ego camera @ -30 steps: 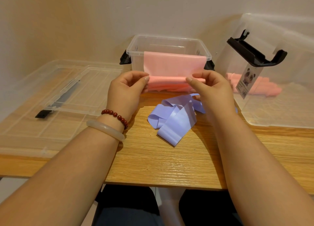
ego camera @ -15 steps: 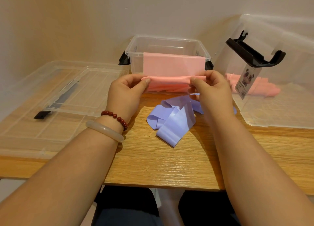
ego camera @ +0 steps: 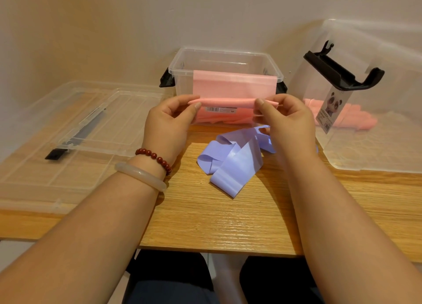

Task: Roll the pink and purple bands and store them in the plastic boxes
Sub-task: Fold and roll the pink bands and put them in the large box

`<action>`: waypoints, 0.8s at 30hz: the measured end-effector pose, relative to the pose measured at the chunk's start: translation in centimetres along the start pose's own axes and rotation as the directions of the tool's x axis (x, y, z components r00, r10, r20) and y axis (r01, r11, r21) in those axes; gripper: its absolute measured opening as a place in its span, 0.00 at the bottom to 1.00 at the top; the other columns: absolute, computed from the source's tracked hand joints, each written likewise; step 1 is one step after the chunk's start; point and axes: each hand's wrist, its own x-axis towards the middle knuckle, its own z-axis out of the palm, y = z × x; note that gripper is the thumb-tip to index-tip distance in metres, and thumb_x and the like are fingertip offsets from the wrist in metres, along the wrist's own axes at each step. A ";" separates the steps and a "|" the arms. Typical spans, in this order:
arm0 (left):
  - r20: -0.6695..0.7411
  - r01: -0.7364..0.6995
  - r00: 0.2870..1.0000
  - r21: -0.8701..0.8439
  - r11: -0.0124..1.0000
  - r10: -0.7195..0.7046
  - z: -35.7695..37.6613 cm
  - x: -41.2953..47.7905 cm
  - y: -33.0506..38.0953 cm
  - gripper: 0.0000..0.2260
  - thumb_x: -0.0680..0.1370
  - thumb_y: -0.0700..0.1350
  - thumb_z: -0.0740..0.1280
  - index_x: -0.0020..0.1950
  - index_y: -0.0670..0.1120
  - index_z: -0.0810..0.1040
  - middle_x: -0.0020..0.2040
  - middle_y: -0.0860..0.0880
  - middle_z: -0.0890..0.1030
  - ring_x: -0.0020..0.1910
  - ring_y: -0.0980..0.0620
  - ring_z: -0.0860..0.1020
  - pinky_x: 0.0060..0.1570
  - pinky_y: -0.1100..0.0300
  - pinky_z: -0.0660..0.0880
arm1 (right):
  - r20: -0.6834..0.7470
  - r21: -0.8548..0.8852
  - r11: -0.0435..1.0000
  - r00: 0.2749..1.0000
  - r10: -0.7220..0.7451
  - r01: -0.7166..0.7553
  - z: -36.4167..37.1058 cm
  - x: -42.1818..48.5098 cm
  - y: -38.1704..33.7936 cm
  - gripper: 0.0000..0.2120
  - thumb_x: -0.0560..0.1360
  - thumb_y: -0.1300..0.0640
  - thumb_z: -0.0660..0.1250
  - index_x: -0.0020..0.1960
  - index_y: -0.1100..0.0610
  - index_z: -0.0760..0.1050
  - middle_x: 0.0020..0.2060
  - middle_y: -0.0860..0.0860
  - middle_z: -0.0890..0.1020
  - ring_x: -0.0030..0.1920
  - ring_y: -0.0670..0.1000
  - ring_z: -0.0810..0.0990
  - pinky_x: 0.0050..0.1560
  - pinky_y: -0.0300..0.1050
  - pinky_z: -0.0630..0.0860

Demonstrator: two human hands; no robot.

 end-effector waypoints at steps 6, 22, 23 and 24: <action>0.009 0.003 1.000 0.024 1.000 -0.003 0.1 -0.1 0.1 0.04 0.78 0.43 0.69 0.49 0.52 0.82 0.47 0.50 0.83 0.48 0.54 0.81 0.53 0.57 0.80 | -0.027 -0.005 1.000 1.000 0.010 -0.010 0.1 0.1 0.2 0.06 0.75 0.57 0.72 0.41 0.51 0.77 0.42 0.55 0.84 0.42 0.51 0.85 0.35 0.40 0.77; 0.032 -0.019 0.999 0.023 1.000 0.019 0.0 0.0 -0.3 0.09 0.76 0.44 0.71 0.54 0.56 0.81 0.53 0.49 0.83 0.53 0.52 0.81 0.57 0.56 0.78 | 0.042 0.017 0.999 0.998 0.044 -0.045 -0.1 -0.1 -0.1 0.03 0.75 0.60 0.72 0.45 0.52 0.79 0.39 0.53 0.82 0.38 0.48 0.83 0.34 0.38 0.77; 0.028 -0.023 0.999 0.018 1.000 0.022 0.0 0.0 -0.4 0.08 0.77 0.44 0.70 0.53 0.57 0.81 0.52 0.49 0.83 0.53 0.51 0.81 0.57 0.54 0.78 | 0.034 0.014 0.999 0.999 0.039 -0.039 0.0 -0.1 -0.2 0.03 0.75 0.59 0.71 0.44 0.53 0.79 0.37 0.53 0.82 0.37 0.49 0.83 0.34 0.39 0.78; 0.024 -0.030 0.999 0.012 0.999 0.029 0.0 0.0 -0.3 0.07 0.77 0.45 0.69 0.52 0.57 0.81 0.51 0.49 0.83 0.52 0.52 0.82 0.57 0.53 0.78 | 0.028 0.011 0.999 0.999 0.034 -0.035 0.0 -0.1 -0.2 0.04 0.76 0.58 0.71 0.43 0.52 0.79 0.37 0.53 0.83 0.38 0.50 0.84 0.35 0.41 0.79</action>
